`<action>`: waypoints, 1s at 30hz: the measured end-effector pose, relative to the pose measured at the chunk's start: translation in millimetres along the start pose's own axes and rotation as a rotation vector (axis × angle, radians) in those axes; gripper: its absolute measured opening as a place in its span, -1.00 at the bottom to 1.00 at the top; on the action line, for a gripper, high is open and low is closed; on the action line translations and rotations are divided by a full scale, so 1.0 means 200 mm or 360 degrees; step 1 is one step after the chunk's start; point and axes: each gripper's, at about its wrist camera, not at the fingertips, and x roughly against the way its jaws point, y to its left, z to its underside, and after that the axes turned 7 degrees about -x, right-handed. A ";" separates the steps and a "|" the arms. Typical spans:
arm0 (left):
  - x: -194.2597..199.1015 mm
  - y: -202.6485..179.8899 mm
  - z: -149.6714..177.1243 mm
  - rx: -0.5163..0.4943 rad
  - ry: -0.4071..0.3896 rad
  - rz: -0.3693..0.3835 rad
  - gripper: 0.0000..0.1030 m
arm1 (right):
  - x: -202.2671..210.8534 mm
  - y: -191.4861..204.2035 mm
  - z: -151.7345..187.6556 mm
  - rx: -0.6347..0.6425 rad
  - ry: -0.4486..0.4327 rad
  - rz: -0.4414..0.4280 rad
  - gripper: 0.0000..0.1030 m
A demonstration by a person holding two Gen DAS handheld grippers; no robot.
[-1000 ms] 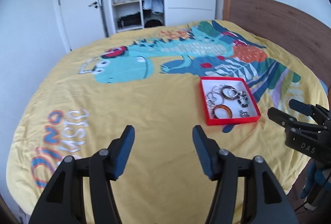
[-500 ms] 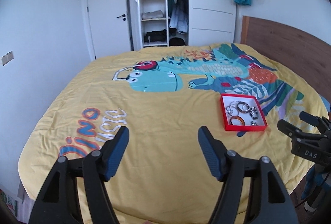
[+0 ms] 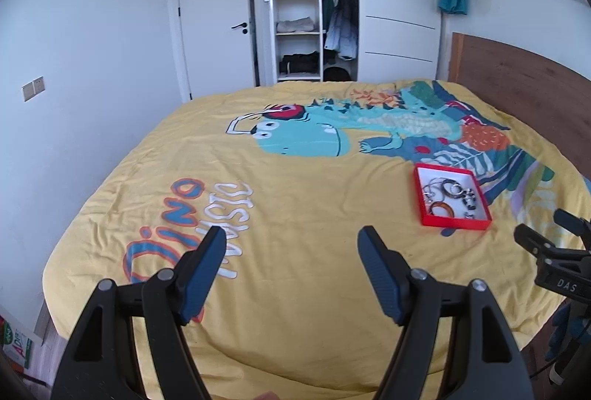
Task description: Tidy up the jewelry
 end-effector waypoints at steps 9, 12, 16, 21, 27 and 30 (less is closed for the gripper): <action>-0.10 0.01 0.04 0.0006 0.0064 -0.0013 0.40 | -0.07 -0.03 0.04 -0.0013 0.0061 0.0034 0.99; -0.15 0.00 0.05 -0.0003 0.0097 -0.0005 0.40 | -0.11 -0.04 0.03 -0.0016 0.0084 0.0039 0.99; -0.20 0.00 0.05 0.0004 0.0121 -0.0012 0.40 | -0.16 -0.06 0.04 -0.0034 0.0101 0.0046 0.99; -0.27 -0.02 0.07 0.0002 0.0163 -0.0016 0.40 | -0.24 -0.09 0.06 -0.0058 0.0145 0.0059 0.99; -0.36 -0.02 0.10 0.0002 0.0235 0.0000 0.40 | -0.33 -0.12 0.08 -0.0072 0.0204 0.0069 0.99; -0.40 -0.02 0.12 0.0008 0.0264 0.0009 0.40 | -0.36 -0.13 0.09 -0.0074 0.0223 0.0073 0.99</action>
